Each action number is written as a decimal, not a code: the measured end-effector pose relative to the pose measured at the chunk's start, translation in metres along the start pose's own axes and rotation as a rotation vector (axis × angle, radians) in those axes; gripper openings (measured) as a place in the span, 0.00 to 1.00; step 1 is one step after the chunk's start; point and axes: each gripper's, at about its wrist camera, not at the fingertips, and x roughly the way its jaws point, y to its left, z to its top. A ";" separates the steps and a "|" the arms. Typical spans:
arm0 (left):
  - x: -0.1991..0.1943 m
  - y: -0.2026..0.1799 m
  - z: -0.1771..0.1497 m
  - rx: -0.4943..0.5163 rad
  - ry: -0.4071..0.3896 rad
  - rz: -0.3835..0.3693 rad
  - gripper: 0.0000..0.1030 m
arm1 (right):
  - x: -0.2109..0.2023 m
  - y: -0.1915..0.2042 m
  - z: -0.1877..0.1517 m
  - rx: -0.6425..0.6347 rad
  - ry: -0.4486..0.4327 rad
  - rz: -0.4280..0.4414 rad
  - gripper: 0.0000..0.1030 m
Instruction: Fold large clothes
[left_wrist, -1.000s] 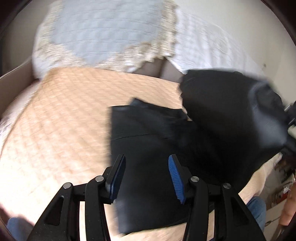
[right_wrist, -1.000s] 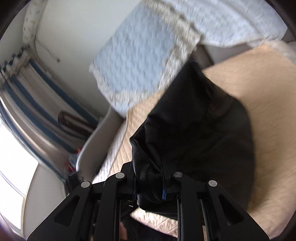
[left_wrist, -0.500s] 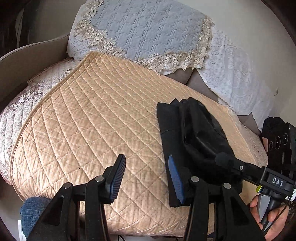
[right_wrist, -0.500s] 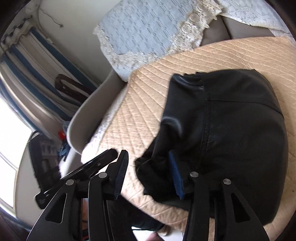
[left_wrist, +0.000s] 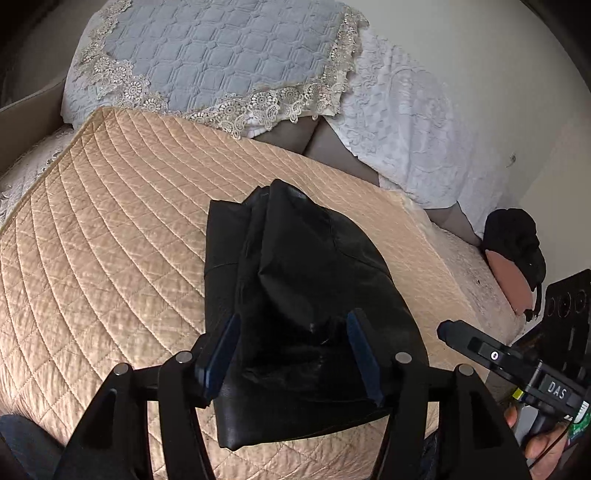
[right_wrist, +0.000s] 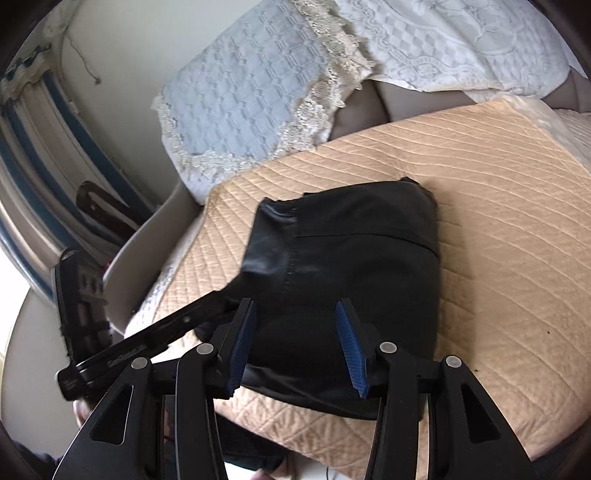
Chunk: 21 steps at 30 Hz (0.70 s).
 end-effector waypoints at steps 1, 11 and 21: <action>-0.002 -0.001 -0.002 -0.002 -0.006 -0.006 0.55 | 0.002 0.000 0.002 -0.002 0.004 -0.007 0.45; 0.007 0.018 -0.030 -0.052 0.037 0.000 0.14 | 0.052 0.041 0.065 -0.352 0.069 -0.067 0.45; -0.006 0.022 -0.013 -0.116 0.005 0.010 0.66 | 0.152 0.061 0.104 -0.651 0.306 -0.002 0.45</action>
